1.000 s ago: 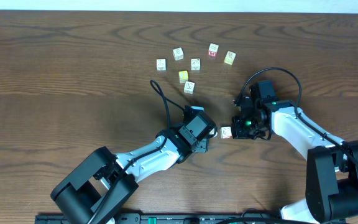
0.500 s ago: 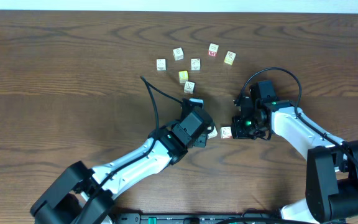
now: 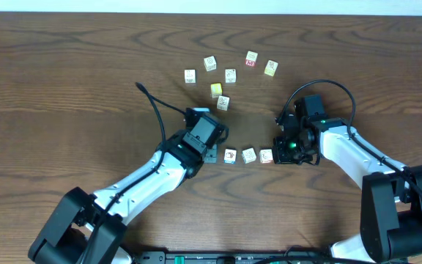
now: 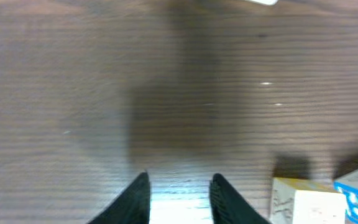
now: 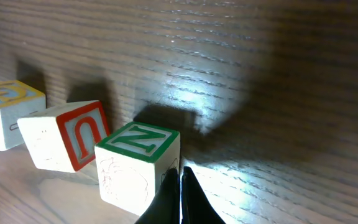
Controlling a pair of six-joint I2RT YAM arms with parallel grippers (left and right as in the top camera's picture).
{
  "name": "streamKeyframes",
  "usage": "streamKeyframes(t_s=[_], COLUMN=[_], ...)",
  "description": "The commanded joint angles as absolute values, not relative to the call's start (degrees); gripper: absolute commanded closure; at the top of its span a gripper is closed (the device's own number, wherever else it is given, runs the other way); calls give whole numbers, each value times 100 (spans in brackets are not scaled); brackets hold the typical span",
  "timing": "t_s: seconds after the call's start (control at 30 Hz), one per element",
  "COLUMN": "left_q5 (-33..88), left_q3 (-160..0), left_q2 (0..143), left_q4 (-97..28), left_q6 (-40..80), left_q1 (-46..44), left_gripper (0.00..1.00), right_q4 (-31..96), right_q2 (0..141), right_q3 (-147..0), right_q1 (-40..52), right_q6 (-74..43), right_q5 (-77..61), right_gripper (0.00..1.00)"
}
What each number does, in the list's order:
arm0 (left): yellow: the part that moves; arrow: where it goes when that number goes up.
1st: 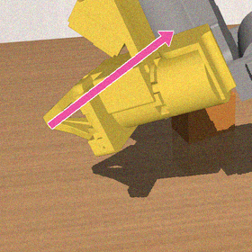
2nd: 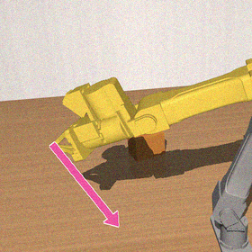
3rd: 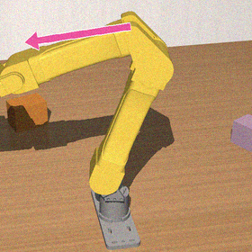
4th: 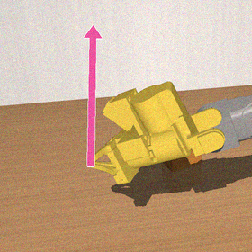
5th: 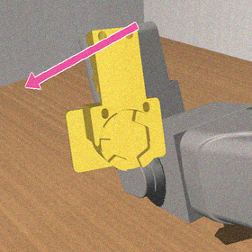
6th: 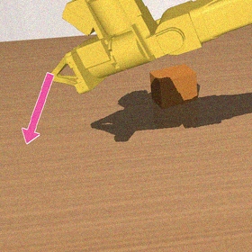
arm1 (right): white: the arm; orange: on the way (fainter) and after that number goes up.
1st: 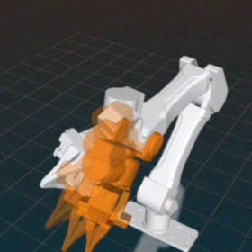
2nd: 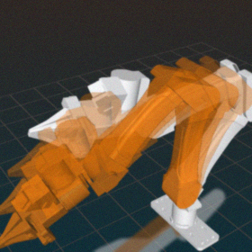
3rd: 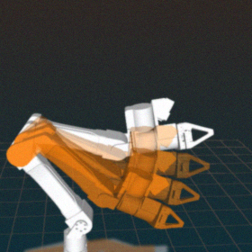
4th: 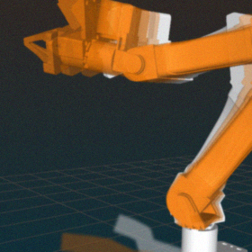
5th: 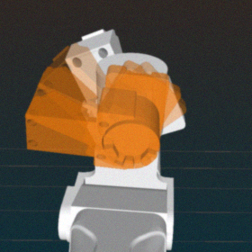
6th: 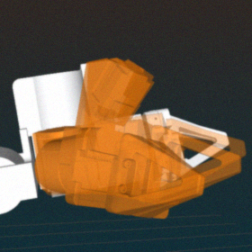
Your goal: Lift 3 blocks
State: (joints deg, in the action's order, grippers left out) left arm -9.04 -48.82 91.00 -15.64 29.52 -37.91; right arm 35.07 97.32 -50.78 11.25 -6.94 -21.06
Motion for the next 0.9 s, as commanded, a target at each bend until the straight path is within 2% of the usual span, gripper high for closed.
streamKeyframes(t_s=[0.0, 0.27, 0.33, 0.37, 0.6, 0.87], left_q5=[-991, -945, -937, -808, -123, 261], left_q3=[-4971, -4965, -4965, -4965, -4965, -4963], left_q2=[9067, 9332, 9439, 9520, 9690, 9701], left_q4=[-1625, -1623, -1623, -1601, -1282, -1100], left_q6=[2930, 3393, 3481, 3481, 3452, 3459], left_q1=[-3767, -3769, -3774, -3774, -3774, -3879], left_gripper=[71, 73, 81, 89, 93, 92], right_q4=[3509, 3509, 3505, 3503, 3489, 3492], right_q2=[9675, 9675, 9675, 9675, 9675, 9675], right_q3=[-5046, -5046, -5046, -5046, -5046, -5046], right_q1=[1210, 1212, 1210, 1210, 1212, 1212], right_q6=[-727, -729, -746, -746, -744, -746], right_q5=[-2287, -2545, -2556, -2556, -2558, -2655], right_gripper=[99, 99, 99, 99, 99, 99])
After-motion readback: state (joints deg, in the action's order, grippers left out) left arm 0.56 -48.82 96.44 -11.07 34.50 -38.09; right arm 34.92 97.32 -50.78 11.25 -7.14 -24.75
